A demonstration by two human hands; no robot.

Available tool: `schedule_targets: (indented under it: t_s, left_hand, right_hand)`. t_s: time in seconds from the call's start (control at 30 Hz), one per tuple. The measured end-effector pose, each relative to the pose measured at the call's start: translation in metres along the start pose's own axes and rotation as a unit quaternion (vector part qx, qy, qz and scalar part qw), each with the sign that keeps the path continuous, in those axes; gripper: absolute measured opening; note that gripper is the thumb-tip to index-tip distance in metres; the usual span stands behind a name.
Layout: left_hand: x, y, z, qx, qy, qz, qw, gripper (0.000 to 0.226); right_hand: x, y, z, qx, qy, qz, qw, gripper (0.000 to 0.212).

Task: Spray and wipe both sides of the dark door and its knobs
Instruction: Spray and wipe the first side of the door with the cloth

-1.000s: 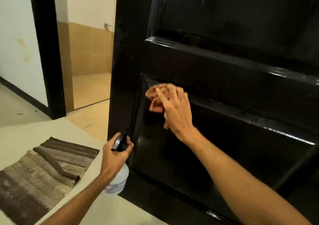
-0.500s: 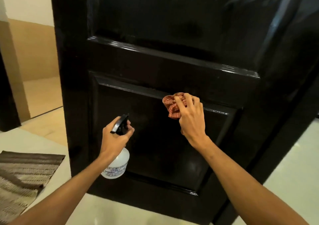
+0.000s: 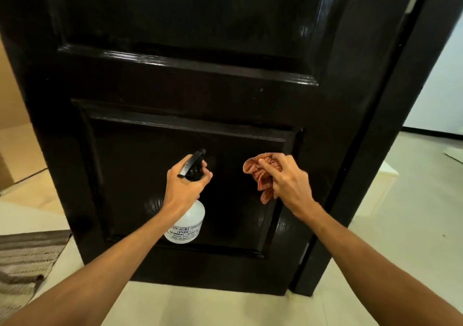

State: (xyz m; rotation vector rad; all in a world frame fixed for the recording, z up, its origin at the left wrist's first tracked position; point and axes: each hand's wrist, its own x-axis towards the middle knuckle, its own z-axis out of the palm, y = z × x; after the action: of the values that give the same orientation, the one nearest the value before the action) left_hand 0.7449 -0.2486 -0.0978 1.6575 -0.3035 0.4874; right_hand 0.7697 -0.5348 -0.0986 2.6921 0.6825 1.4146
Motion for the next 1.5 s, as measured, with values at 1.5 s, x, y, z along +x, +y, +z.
schedule_targets:
  t_s: [1.5]
  left_hand:
    - [-0.079,-0.062,0.043,-0.014,-0.024,-0.142,0.990,0.013]
  right_hand:
    - [-0.102,-0.046,0.028,0.326,0.130,0.451,0.821,0.056]
